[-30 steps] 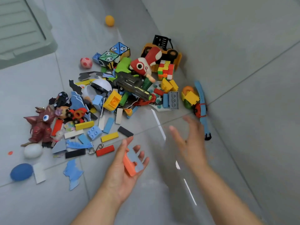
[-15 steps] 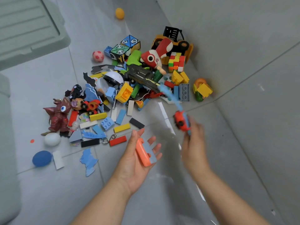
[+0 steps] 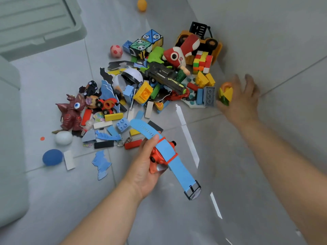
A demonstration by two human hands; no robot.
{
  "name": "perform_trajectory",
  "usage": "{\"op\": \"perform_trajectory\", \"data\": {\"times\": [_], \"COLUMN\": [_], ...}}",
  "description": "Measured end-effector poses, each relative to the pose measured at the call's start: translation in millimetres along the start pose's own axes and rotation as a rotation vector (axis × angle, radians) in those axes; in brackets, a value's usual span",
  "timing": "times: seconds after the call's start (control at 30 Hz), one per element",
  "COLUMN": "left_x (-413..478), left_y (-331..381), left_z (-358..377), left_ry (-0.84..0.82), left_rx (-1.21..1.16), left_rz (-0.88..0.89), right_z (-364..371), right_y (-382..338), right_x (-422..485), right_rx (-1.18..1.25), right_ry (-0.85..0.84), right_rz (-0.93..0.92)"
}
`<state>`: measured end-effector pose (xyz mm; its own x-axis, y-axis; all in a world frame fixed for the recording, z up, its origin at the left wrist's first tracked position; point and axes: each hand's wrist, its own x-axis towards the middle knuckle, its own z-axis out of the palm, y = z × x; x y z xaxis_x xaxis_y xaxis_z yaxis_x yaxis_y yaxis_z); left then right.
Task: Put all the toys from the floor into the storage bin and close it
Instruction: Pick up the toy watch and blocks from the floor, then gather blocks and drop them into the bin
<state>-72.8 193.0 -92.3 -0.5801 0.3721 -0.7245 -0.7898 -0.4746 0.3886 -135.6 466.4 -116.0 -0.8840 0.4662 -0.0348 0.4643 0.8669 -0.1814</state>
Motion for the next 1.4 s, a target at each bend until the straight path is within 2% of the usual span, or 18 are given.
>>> {"op": "perform_trajectory", "data": {"times": [0.13,0.27,0.33,0.43,0.5,0.6,0.67,0.77,0.83,0.93,1.0,1.07,1.17,1.23,1.27,1.3,1.33,1.4], "left_x": [-10.6,-20.7,-26.0,-37.3,-45.4,-70.3,-99.4,-162.3,-212.7,-278.1,-302.0,-305.8,-292.8,-285.9,-287.1,-288.3,-292.5,-295.0], "left_y": [0.0,1.3,1.7,6.6,12.3,34.0,59.7,110.5,147.5,196.0,223.3,241.2,252.5,253.7,252.5,250.5,247.3,233.7], "left_z": [-1.0,-6.1,-9.5,-13.8,-15.7,-13.1,-8.4,-3.9,-11.0,-50.3,-90.7,-130.6,-183.4,-195.9,-190.7,-183.7,-170.9,-139.0], "left_ry": [-0.011,0.002,0.020,0.043,0.052,0.035,-0.007,-0.043,0.055,0.331,0.526,0.636,0.726,0.780,0.814,0.825,0.761,0.513], "left_rx": [-0.036,-0.051,-0.049,-0.053,-0.049,-0.016,0.003,0.118,0.216,0.275,0.316,0.390,0.485,0.547,0.563,0.536,0.473,0.392], "left_rz": [0.002,0.009,0.018,0.019,0.021,0.056,0.149,0.391,0.596,0.848,0.896,0.792,0.631,0.588,0.641,0.738,0.836,0.955], "right_z": [19.2,33.7,32.8,17.4,-8.5,-61.5,-97.9,-150.0,-178.1,-201.3,-198.4,-178.4,-145.1,-136.5,-139.2,-145.5,-153.0,-161.5], "right_y": [9.8,-1.1,-1.6,-19.2,-47.8,-96.3,-133.3,-199.9,-248.5,-328.1,-381.5,-426.3,-466.0,-470.9,-470.4,-466.7,-459.7,-427.5], "right_x": [41.0,13.7,-4.5,-41.3,-74.6,-124.9,-150.1,-176.7,-190.2,-213.3,-230.7,-246.6,-261.7,-266.6,-266.8,-265.0,-261.4,-249.9], "right_rx": [-0.202,-0.104,0.050,0.484,0.710,0.957,1.143,1.398,1.467,1.429,1.265,1.106,0.922,0.888,0.886,0.875,0.855,0.838], "right_ry": [-0.193,-0.110,-0.011,0.122,0.109,-0.021,-0.145,-0.366,-0.535,-0.781,-0.844,-0.853,-0.936,-0.978,-0.977,-0.971,-0.969,-0.995], "right_rz": [-0.013,-0.072,-0.061,0.010,0.050,-0.039,-0.127,-0.283,-0.414,-0.600,-0.692,-0.710,-0.571,-0.512,-0.523,-0.559,-0.604,-0.620]}}
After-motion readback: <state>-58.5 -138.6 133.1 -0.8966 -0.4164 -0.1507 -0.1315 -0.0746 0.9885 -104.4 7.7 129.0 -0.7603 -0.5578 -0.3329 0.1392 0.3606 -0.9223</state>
